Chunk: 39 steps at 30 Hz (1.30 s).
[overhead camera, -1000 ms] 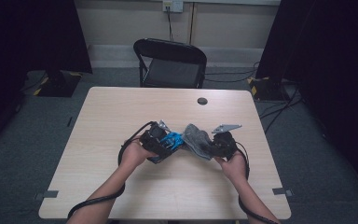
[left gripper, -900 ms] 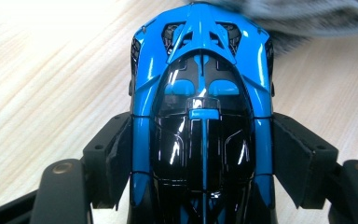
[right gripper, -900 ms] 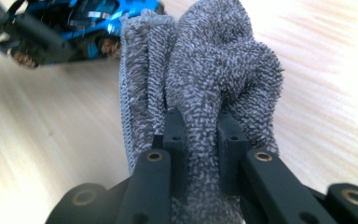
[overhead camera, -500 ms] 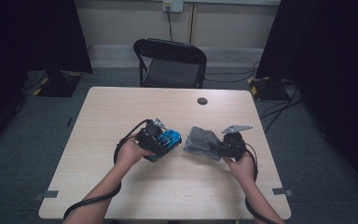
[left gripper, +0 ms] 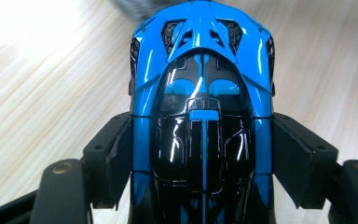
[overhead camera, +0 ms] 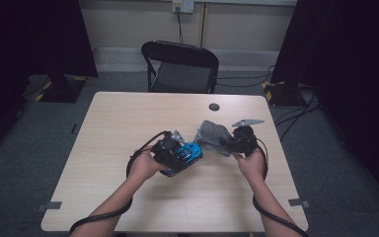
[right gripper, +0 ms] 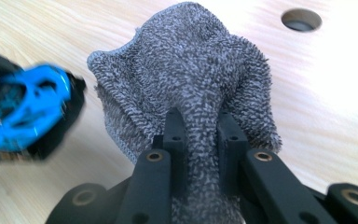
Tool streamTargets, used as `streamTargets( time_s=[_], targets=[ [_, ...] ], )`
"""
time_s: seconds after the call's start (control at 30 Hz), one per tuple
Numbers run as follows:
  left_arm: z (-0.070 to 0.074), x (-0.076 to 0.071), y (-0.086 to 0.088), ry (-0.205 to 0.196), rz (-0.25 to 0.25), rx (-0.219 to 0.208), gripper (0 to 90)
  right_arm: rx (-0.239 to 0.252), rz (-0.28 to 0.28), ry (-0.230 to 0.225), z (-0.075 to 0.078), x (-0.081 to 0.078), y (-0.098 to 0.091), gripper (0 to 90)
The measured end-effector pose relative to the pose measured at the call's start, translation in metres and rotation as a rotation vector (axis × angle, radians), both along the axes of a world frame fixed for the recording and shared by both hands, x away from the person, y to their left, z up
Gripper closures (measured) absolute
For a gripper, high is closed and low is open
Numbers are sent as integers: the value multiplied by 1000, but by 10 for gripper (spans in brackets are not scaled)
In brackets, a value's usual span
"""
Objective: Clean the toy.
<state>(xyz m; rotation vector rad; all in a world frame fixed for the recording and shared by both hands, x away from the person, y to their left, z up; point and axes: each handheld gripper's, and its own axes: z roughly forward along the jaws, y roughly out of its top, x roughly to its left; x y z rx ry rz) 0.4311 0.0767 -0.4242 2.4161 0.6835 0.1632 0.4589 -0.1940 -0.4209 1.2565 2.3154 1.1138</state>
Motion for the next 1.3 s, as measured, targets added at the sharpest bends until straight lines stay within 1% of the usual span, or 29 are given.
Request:
streamTargets(
  time_s=[0.03, 0.07, 0.1, 0.13, 0.23, 0.33, 0.43, 0.53, 0.57, 0.7, 0.73, 0.8, 0.9, 0.93, 1.0, 1.1, 1.13, 1.17, 1.23, 1.3],
  targets=[
    [0, 0, -1, 3, -4, -1, 282, 1, 7, -4, 2, 2, 6, 777],
    [-1, -1, -3, 4, -6, -2, 282, 1, 7, -4, 2, 2, 6, 777],
    [-1, -1, -3, 2, -9, 1, 281, 1, 15, -5, 4, 4, 13, 777],
    [-2, -1, -4, 2, -16, 4, 281, 1, 15, -5, 4, 4, 13, 777],
    [-3, -1, -5, 7, -13, 4, 281, 10, 39, -2, 6, 5, 23, 777],
    [-5, 0, -4, 7, -9, 23, 282, 16, 53, 4, 5, 5, 27, 776],
    [-8, 4, 0, 18, 5, 28, 282, 26, 74, 12, 3, 3, 29, 776],
    [-10, 6, 3, 18, 16, 35, 282, 29, 93, 21, 1, 1, 31, 776],
    [-10, 7, 4, 17, 27, 34, 282, 28, 103, 22, -1, -1, 32, 776],
    [-11, 10, 8, 26, 37, 41, 282, 33, 123, 17, -2, -3, 31, 776],
    [-11, 11, 9, 27, 41, 42, 282, 41, 131, 16, -3, -5, 31, 776],
    [-11, 13, 12, 25, 51, 49, 282, 45, 140, 13, -4, -6, 31, 776],
    [-12, 14, 13, 29, 59, 43, 282, 48, 148, 13, -4, -9, 29, 776],
    [-12, 15, 14, 23, 64, 47, 282, 48, 148, 13, -4, -9, 29, 776],
    [-12, 16, 16, 28, 71, 41, 282, 52, 151, 16, -5, -11, 27, 776],
    [-13, 18, 19, 29, 86, 34, 282, 62, 157, 15, -7, -13, 24, 776],
    [-13, 19, 19, 26, 88, 33, 281, 71, 158, 22, -9, -16, 23, 776],
    [-13, 21, 20, 30, 89, 38, 281, 71, 158, 22, -9, -16, 23, 776],
    [-14, 23, 21, 34, 105, 25, 282, 75, 162, 25, -11, -18, 24, 776],
    [-14, 24, 23, 33, 119, 27, 282, 77, 169, 31, -13, -20, 24, 776]
  ],
)
